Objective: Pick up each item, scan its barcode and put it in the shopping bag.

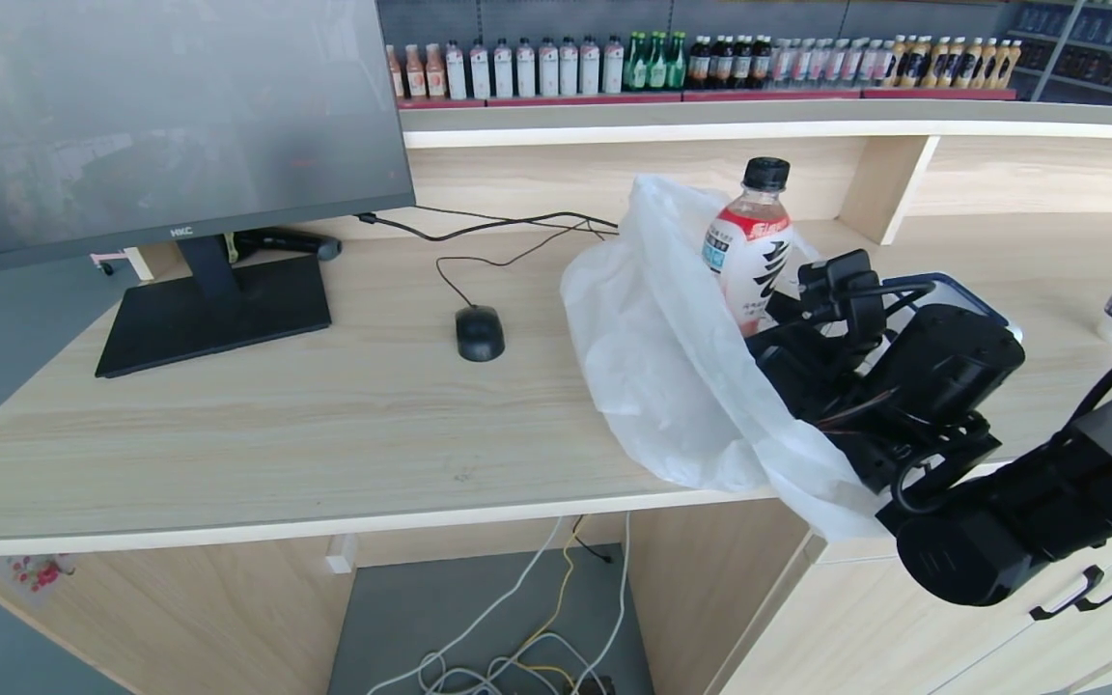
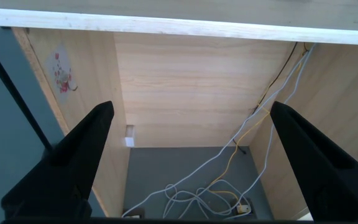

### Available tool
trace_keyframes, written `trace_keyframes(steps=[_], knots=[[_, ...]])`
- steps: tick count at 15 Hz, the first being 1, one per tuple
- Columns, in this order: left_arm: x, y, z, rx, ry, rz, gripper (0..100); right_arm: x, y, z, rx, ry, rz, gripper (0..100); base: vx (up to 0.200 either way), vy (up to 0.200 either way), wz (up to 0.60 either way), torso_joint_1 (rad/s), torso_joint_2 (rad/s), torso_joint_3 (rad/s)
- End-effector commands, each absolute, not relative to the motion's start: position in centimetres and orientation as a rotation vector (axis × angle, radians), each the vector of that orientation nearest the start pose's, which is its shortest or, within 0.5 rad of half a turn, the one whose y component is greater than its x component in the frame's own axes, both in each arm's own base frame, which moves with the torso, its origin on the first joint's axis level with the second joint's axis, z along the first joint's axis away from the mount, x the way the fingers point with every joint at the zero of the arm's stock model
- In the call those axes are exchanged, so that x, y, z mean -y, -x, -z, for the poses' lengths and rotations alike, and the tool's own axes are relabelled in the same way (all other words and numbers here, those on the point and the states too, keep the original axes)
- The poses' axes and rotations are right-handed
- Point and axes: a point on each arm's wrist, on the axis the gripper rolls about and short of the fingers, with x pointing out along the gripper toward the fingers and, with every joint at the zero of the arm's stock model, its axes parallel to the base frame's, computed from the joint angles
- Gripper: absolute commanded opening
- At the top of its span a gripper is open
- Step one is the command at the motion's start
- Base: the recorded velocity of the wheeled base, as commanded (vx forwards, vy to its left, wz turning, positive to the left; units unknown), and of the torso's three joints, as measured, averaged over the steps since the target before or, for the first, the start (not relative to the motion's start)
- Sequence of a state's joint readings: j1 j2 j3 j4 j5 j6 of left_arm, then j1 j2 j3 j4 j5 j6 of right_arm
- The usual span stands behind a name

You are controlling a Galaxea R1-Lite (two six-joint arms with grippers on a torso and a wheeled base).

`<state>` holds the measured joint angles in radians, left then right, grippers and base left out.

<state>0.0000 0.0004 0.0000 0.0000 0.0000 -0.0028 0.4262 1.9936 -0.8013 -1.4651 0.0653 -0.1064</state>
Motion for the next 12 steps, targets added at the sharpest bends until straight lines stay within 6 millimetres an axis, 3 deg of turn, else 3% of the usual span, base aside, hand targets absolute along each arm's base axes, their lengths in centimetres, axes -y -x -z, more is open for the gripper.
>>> trace_keyframes(steps=[1,7,12], knots=[[0.0,2.3,-7.5,0.000,0.003,0.000,100,-14.7,-32.1,-17.3,0.314,0.052,-0.473,100,0.000,0.000,0.00,0.000,0.00,0.000],[0.0,2.3,-7.5,0.000,0.003,0.000,100,-14.3,-31.1,-19.3,0.371,0.025,-0.469,100,0.000,0.000,0.00,0.000,0.00,0.000],[0.0,2.3,-7.5,0.000,0.003,0.000,100,-13.5,-29.3,-22.4,0.464,0.004,-0.457,100,0.000,0.000,0.00,0.000,0.00,0.000]])
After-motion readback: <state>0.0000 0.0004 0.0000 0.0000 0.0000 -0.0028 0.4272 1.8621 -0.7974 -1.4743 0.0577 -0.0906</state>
